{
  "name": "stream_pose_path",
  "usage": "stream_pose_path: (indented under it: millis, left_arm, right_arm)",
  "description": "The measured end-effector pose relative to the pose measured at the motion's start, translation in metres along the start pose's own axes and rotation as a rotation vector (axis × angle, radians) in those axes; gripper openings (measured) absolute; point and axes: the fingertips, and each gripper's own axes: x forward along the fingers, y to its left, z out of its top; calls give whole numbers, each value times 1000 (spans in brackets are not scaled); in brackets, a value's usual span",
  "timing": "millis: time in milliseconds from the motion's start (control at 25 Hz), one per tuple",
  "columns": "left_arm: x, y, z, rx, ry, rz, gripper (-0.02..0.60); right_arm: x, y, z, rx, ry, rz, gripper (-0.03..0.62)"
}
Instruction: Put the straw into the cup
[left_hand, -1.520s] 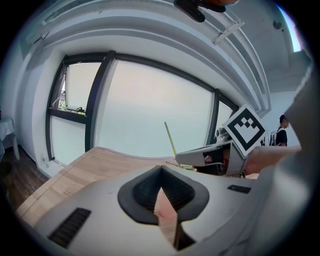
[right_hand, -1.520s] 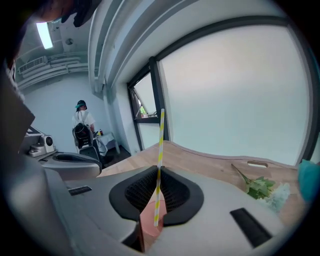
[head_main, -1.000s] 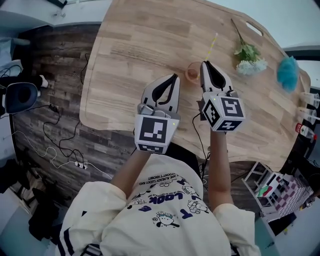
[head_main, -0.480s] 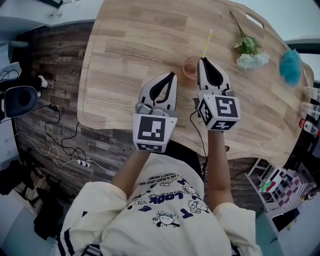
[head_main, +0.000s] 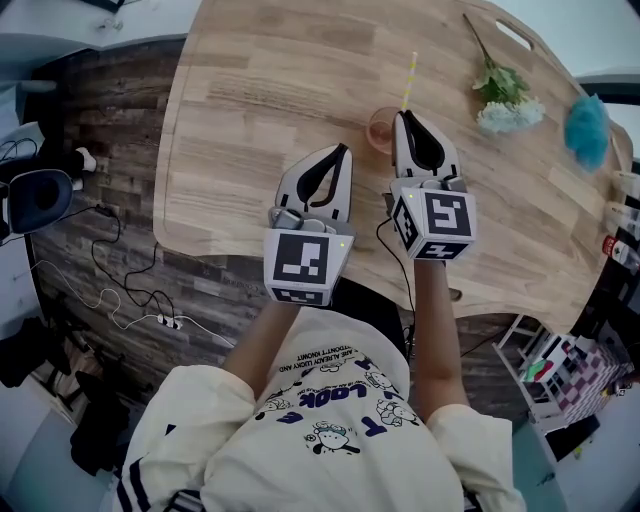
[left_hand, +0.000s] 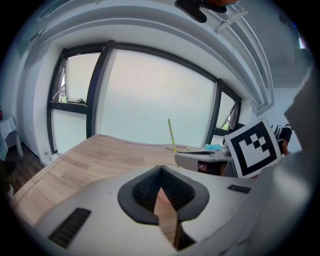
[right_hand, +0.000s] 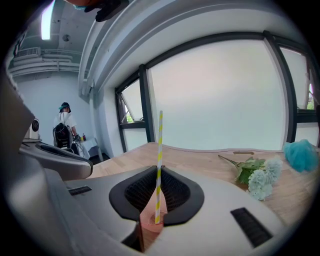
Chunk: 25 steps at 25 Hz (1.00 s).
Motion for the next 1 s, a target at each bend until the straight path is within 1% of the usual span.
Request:
stream_pose_path:
  millis: [280, 520, 920, 1000]
  left_arm:
    - [0, -3, -6, -3, 8, -1, 28]
    - [0, -5, -4, -1, 4, -2, 28]
    - [4, -17, 19, 23, -47, -26, 28]
    - [4, -18, 25, 30, -59, -29, 28]
  right_arm:
    - [-4, 2, -7, -5, 10, -2, 49]
    - [-10, 2, -4, -3, 5, -2, 51]
    - [-29, 7, 14, -14, -25, -20, 46]
    - [-35, 7, 19, -7, -37, -35, 26]
